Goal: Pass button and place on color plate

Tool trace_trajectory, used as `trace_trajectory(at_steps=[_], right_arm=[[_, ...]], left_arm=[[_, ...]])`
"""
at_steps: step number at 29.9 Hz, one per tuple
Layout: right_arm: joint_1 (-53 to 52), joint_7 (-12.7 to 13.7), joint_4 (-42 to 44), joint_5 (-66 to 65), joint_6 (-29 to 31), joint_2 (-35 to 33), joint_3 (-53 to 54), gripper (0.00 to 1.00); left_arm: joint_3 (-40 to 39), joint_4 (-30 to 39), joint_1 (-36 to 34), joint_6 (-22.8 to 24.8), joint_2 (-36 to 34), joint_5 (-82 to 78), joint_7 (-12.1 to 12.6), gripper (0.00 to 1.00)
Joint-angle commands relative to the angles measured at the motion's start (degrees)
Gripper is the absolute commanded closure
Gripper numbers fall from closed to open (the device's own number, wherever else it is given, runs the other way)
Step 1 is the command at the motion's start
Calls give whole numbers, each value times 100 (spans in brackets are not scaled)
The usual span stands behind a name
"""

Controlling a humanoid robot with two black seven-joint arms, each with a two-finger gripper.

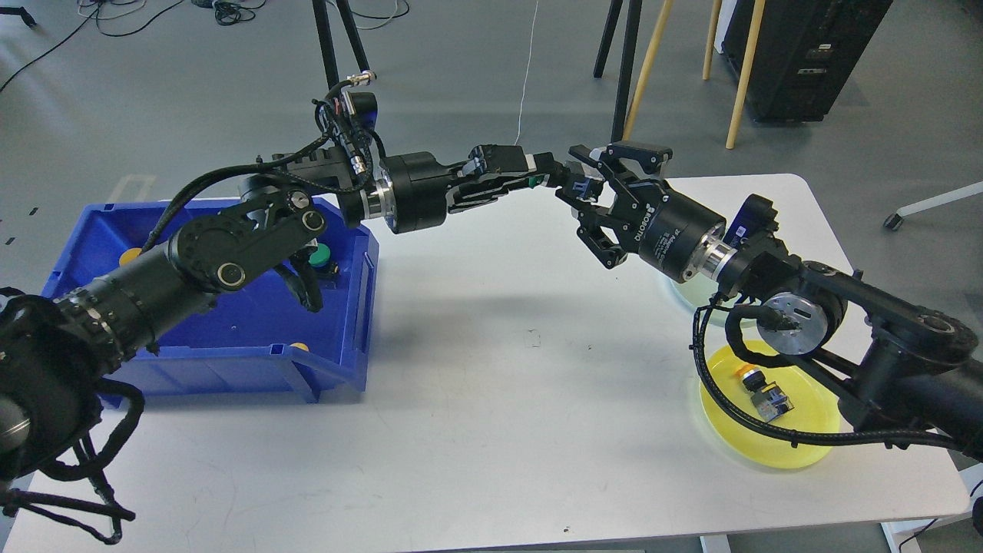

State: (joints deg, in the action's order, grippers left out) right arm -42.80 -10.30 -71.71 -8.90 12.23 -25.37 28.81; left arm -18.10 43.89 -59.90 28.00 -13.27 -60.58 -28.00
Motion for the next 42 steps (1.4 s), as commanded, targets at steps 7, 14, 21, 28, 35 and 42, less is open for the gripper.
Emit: trace_trajectory(at_steps=[7, 14, 21, 28, 35, 42], right_arm=[[53, -7, -19, 2, -27, -39, 46, 99], [88, -7, -1, 2, -115, -47, 107, 99], [255, 115, 507, 624, -1308, 32, 362, 99], [194, 1196, 2554, 1637, -2690, 708, 239, 99], [115, 1337, 3733, 1619, -2717, 1069, -77, 93], [132, 1329, 3770, 1637, -2717, 1060, 115, 11]], left_arm=[[-27, -12, 13, 0, -18, 72, 0, 86], [-27, -3, -5, 0, -71, 766, 0, 17], [-35, -3, -13, 0, -150, 1004, 0, 8], [-35, 6, -5, 0, -141, 1004, 0, 8], [-35, 32, -13, 0, -141, 1004, 0, 8], [-35, 58, -5, 0, -158, 1004, 0, 8]])
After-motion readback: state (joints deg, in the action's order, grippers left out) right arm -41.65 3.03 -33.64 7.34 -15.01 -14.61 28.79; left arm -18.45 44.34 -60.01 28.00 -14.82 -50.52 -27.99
